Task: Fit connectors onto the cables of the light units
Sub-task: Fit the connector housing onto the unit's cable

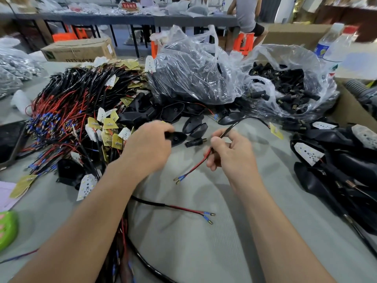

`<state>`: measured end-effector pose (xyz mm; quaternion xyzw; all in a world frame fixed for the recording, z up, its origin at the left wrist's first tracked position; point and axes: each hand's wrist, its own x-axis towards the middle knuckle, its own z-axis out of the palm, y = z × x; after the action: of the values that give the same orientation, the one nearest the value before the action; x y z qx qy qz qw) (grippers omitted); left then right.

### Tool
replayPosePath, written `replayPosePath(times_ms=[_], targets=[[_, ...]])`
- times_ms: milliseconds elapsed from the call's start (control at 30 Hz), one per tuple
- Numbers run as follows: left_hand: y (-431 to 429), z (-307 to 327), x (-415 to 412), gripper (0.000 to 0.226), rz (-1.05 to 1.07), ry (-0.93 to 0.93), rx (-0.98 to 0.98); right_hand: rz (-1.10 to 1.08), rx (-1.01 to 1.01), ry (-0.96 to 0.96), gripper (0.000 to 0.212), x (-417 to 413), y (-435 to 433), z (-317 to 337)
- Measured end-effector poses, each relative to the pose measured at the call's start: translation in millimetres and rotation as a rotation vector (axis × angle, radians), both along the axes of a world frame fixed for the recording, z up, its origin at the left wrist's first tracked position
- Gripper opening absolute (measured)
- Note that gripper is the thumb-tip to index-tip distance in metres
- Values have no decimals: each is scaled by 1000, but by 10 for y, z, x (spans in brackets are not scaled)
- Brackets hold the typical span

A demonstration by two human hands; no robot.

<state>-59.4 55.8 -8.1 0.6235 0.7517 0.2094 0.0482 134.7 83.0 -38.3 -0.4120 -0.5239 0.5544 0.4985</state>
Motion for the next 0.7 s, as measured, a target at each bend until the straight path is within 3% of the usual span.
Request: replayPosePath(times_ms=[100, 200, 333, 500, 700], targets=[[226, -44, 31, 51, -31, 195, -130, 49, -37, -13, 25, -3, -49, -21], [302, -145, 96, 39, 42, 260, -163, 46, -28, -27, 27, 19, -66, -26], [229, -146, 145, 57, 81, 178, -23, -34, 34, -18, 22, 42, -43, 26], [-179, -285, 170, 60, 34, -210, 151, -137, 84, 67, 13, 63, -61, 67], [-342, -466, 341, 75, -82, -289, 179, -206, 149, -50, 16, 39, -82, 24]])
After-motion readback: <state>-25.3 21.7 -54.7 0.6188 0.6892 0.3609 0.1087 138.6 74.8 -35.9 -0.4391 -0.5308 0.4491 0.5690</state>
